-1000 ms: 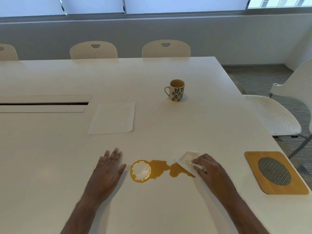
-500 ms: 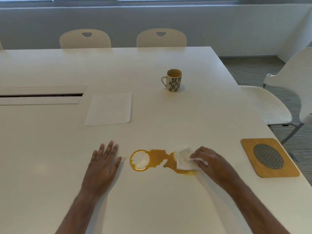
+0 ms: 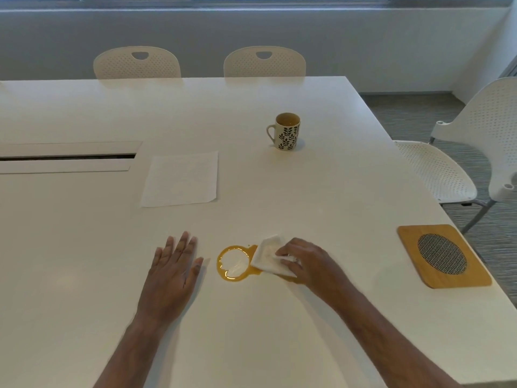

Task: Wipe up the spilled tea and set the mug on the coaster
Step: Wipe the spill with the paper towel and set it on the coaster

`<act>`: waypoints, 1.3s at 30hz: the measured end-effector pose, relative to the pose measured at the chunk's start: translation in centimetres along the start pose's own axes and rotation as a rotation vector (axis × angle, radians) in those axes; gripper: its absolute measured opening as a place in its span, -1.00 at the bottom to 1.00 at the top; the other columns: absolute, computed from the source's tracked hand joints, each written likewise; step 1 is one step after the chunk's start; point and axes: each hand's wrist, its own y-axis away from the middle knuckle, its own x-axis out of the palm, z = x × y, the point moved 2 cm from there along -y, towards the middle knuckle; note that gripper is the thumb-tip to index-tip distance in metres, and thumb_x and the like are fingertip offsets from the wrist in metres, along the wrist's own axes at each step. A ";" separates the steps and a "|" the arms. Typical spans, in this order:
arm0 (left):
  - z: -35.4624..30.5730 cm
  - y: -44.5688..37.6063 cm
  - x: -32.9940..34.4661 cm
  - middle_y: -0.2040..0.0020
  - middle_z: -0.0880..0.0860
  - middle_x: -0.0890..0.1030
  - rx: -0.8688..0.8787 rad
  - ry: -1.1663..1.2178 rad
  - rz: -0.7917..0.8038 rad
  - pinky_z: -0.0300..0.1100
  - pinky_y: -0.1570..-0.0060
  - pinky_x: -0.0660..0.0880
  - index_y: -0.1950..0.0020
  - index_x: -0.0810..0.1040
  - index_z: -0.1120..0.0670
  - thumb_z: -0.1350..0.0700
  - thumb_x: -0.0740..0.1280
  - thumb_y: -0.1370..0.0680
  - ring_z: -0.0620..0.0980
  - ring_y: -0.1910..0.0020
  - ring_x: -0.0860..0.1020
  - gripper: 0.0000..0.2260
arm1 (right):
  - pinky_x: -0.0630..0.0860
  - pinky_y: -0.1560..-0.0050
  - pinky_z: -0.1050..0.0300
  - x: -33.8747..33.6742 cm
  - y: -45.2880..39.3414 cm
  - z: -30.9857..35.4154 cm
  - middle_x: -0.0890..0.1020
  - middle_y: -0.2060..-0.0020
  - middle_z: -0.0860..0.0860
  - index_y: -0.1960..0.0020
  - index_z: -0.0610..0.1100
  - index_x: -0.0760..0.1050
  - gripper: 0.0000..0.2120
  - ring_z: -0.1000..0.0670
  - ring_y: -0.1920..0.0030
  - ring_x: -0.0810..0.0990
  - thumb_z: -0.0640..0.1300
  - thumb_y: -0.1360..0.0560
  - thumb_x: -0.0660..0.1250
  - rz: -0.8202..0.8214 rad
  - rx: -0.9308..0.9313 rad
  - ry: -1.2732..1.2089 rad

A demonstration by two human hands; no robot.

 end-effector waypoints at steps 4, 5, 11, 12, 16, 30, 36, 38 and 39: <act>-0.1 0.0 0.0 -0.71 -0.19 -0.01 0.000 0.007 -0.002 -0.06 -0.67 -0.14 -0.71 0.07 -0.14 -0.36 -0.26 -0.66 -0.10 -0.70 -0.12 -0.33 | 0.29 -0.02 0.61 -0.2 2.0 -0.1 0.63 -0.07 0.21 -0.09 0.08 0.64 -0.74 0.18 -0.05 0.56 -0.23 -0.50 0.45 0.043 -0.013 0.015; -0.1 0.0 -0.1 -0.71 -0.18 -0.01 0.001 0.008 -0.002 -0.06 -0.67 -0.14 -0.71 0.07 -0.14 -0.35 -0.25 -0.66 -0.10 -0.70 -0.12 -0.34 | 0.31 -0.02 0.59 -0.6 2.1 -0.5 0.63 -0.07 0.20 -0.08 0.07 0.64 -0.74 0.17 -0.03 0.58 -0.24 -0.50 0.44 0.039 -0.002 0.025; -0.3 0.1 -0.2 -0.71 -0.19 -0.03 -0.003 0.018 0.005 -0.05 -0.67 -0.15 -0.72 0.05 -0.12 -0.34 -0.24 -0.65 -0.10 -0.70 -0.15 -0.34 | 0.36 0.03 0.34 -3.0 -0.7 -2.7 0.65 -0.01 0.10 -0.07 -0.02 0.64 -0.83 0.02 0.02 0.65 -0.22 -0.52 0.45 -0.156 0.132 0.130; -0.3 0.1 -0.3 -0.71 -0.19 -0.03 -0.006 0.023 0.005 -0.04 -0.67 -0.15 -0.72 0.05 -0.12 -0.35 -0.24 -0.65 -0.09 -0.70 -0.15 -0.33 | 0.37 0.04 0.31 -3.0 -1.5 -2.6 0.65 0.00 0.09 -0.07 -0.03 0.63 -0.84 0.00 0.03 0.66 -0.21 -0.53 0.45 -0.177 0.140 0.139; -0.4 0.1 -0.4 -0.71 -0.19 -0.02 -0.014 0.025 0.007 -0.03 -0.68 -0.13 -0.72 0.07 -0.12 -0.35 -0.24 -0.65 -0.09 -0.70 -0.13 -0.32 | 0.48 0.02 0.18 -1.3 -3.7 -0.8 0.64 -0.01 0.04 -0.10 -0.05 0.62 -0.85 -0.06 0.01 0.66 -0.20 -0.54 0.43 -0.199 0.131 0.107; -0.4 0.2 -0.3 -0.71 -0.17 0.01 -0.006 0.021 -0.008 -0.06 -0.67 -0.15 -0.72 0.09 -0.12 -0.38 -0.30 -0.64 -0.09 -0.70 -0.11 -0.29 | 0.48 -0.09 0.25 -1.4 -1.6 0.5 0.66 -0.03 0.07 -0.09 -0.07 0.66 -0.75 0.03 -0.03 0.64 -0.31 -0.47 0.43 0.004 -0.057 0.050; -0.3 0.2 -0.4 -0.71 -0.18 -0.01 -0.007 0.018 0.006 -0.06 -0.67 -0.15 -0.72 0.07 -0.12 -0.38 -0.30 -0.64 -0.09 -0.70 -0.13 -0.29 | 0.54 -0.10 0.08 -1.1 -5.8 0.5 0.65 -0.04 0.02 -0.10 -0.09 0.64 -0.82 -0.07 -0.06 0.66 -0.25 -0.52 0.45 -0.166 0.069 0.056; -0.4 0.1 -0.5 -0.71 -0.17 -0.02 -0.010 0.020 0.016 -0.06 -0.67 -0.16 -0.72 0.06 -0.12 -0.38 -0.31 -0.64 -0.09 -0.70 -0.14 -0.29 | 0.51 -0.12 0.10 0.4 -6.4 2.1 0.66 -0.04 -0.03 -0.11 -0.13 0.65 -0.83 -0.09 -0.06 0.67 -0.25 -0.53 0.44 -0.135 0.028 0.027; -0.5 0.1 -0.5 -0.71 -0.17 -0.02 -0.011 0.020 0.021 -0.06 -0.67 -0.16 -0.72 0.06 -0.11 -0.37 -0.30 -0.64 -0.08 -0.70 -0.13 -0.29 | 0.50 -0.11 0.12 1.2 -6.3 3.0 0.66 -0.03 -0.04 -0.11 -0.14 0.65 -0.84 -0.09 -0.05 0.66 -0.25 -0.54 0.43 -0.107 -0.006 0.007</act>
